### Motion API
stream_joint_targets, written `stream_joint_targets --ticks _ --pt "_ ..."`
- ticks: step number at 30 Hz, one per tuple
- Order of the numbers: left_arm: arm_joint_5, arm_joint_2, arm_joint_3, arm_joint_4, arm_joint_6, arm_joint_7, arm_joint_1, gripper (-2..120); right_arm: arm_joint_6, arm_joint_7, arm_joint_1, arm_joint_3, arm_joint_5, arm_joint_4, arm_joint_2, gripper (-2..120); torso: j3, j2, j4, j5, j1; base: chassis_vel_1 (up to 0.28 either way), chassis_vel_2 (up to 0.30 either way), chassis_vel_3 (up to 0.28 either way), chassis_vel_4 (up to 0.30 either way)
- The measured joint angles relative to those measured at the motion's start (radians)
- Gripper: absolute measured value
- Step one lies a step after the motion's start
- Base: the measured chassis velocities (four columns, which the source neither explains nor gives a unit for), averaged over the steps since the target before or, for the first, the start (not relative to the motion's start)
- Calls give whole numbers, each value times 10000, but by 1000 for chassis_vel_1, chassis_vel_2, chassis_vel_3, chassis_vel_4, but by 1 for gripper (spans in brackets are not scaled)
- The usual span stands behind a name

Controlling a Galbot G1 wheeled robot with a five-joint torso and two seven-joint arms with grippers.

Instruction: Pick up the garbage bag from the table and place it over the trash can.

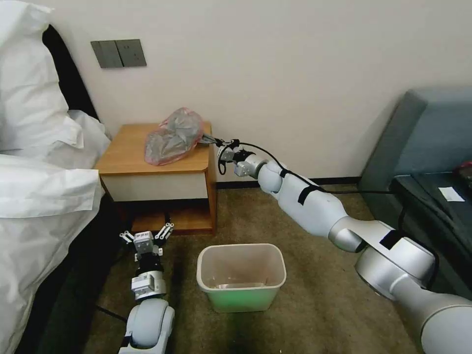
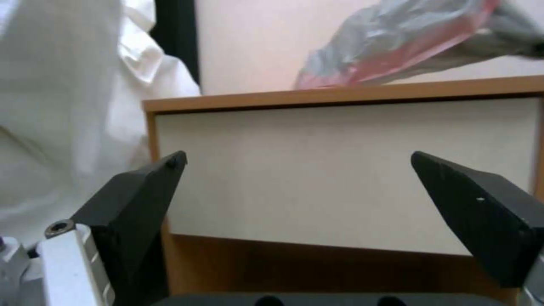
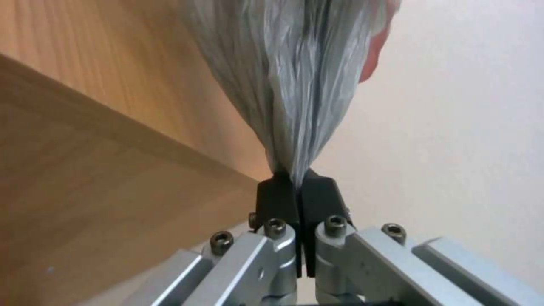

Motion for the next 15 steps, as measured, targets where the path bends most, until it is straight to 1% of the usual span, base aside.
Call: stream_joint_targets --ticks 1,3,4,6,8,9,10,12,13,15 --pt "0 0 0 0 0 0 0 99 0 0 0 0 0 0 0 0 0 0 0 0 0 0 0 0 0" --pt "-113 135 -323 -69 15 -82 -1 99 -123 170 -385 203 331 690 -225 0 -1 0 -1 -1 0 0 0 0 0" --pt "-113 135 -323 -69 15 -82 -1 99 -123 170 -385 203 331 690 -225 0 -1 0 -1 -1 0 0 0 0 0" --pt "-356 210 -705 -159 47 -148 12 99 -76 311 -722 516 337 1089 -333 0 0 0 0 1 -1 0 0 0 0" --pt "-669 415 -1272 -185 79 -228 8 99 27 517 -1180 865 250 1521 -429 0 -2 0 2 -2 -2 0 0 0 0" --pt "-669 415 -1272 -185 79 -228 8 99 27 517 -1180 865 250 1521 -429 0 -2 0 2 -2 -2 0 0 0 0" --pt "-804 577 -1579 -136 83 -278 -11 99 92 529 -1472 1033 185 1759 -493 0 0 0 2 2 -2 0 0 0 0" --pt "-981 752 -1950 -38 90 -318 -23 99 155 472 -1893 1284 93 2115 -582 0 -2 0 3 -3 -1 0 0 0 0" --pt "-981 752 -1950 -38 90 -318 -23 99 155 472 -1893 1284 93 2115 -582 0 -2 0 3 -3 -1 0 0 0 0" --pt "-1242 871 -2327 34 147 -335 -37 99 113 187 -2454 1447 208 2734 -797 0 0 0 3 1 -2 0 0 0 0"
